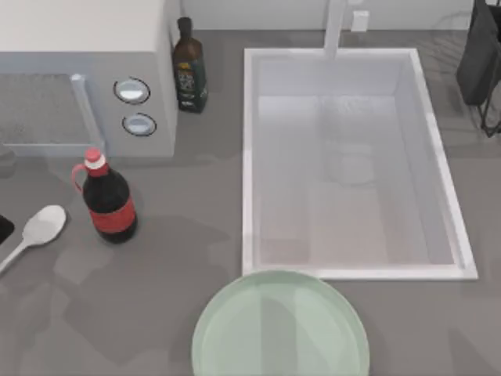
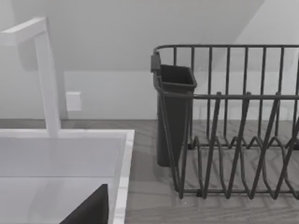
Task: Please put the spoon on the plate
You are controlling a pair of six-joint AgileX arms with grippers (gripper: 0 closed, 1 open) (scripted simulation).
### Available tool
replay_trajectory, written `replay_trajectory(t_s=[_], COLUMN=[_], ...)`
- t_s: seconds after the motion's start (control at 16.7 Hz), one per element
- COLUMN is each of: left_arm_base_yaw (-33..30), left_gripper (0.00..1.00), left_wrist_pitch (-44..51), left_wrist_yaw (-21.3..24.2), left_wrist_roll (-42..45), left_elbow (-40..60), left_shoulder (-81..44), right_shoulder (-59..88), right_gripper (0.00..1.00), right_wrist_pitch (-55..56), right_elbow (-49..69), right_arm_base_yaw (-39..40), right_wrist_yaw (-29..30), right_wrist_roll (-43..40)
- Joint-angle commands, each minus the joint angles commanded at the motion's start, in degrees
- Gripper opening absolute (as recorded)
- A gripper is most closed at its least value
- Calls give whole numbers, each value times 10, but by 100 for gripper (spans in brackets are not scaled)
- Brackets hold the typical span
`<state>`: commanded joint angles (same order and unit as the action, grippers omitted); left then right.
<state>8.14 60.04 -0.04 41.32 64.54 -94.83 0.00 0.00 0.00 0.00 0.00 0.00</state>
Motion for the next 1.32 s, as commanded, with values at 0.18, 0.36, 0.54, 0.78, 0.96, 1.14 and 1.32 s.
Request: replay_trajectory(t_s=[0.18, 0.36, 0.54, 0.78, 0.96, 1.14, 1.32], left_arm_base_yaw=[0, -2, -1, 1, 2, 2, 2], left_gripper=[100, 100, 100, 100, 100, 100, 85], left_wrist_pitch=[0, -10, -68, -186, -233, -236, -236], left_wrist_yaw=[0, 0, 0, 0, 0, 0, 0], left_wrist_roll=[0, -1, -1, 2, 3, 3, 3], left_elbow=[0, -8, -40, -100, -127, -129, -129], left_shoulder=[0, -3, -29, -81, -106, -108, -108], right_shoulder=[0, 0, 0, 0, 0, 0, 0], right_gripper=[100, 100, 100, 100, 100, 100, 100], right_wrist_pitch=[0, 0, 0, 0, 0, 0, 0], right_elbow=[0, 0, 0, 0, 0, 0, 0], right_arm_base_yaw=[0, 0, 0, 0, 0, 0, 0], right_wrist_yaw=[0, 0, 0, 0, 0, 0, 0], right_wrist_roll=[0, 0, 0, 0, 0, 0, 0])
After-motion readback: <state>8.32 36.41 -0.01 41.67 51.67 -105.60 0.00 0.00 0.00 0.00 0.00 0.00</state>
